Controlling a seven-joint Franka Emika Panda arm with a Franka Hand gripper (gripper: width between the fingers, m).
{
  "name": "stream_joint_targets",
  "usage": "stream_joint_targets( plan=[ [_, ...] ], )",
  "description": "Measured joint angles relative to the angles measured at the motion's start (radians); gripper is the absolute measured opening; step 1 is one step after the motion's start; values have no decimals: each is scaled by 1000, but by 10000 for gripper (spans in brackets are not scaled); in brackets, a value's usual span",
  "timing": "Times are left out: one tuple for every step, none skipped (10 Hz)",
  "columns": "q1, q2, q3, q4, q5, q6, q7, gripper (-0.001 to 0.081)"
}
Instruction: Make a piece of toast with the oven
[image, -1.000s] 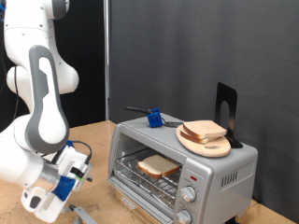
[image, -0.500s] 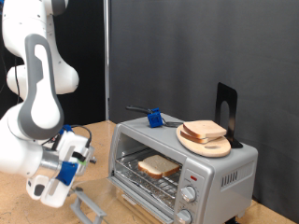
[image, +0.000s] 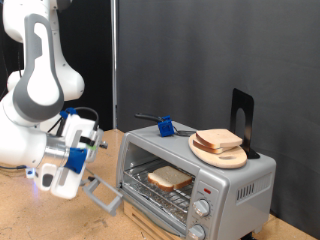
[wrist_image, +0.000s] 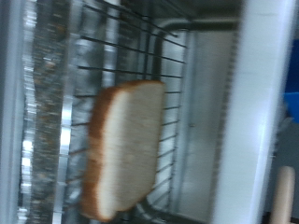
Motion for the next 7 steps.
stream_joint_targets(
  plan=[
    [2, -26, 9, -4, 14, -25, 14, 800],
    [6, -54, 20, -12, 30, -46, 30, 800],
    [11, -85, 32, -25, 48, -60, 44, 800],
    [18, -117, 45, -40, 72, -67, 60, 800],
    [26, -151, 58, -57, 96, -71, 74, 800],
    [34, -185, 73, -74, 117, -71, 94, 800],
    [43, -220, 90, -93, 130, -66, 117, 800]
  ],
)
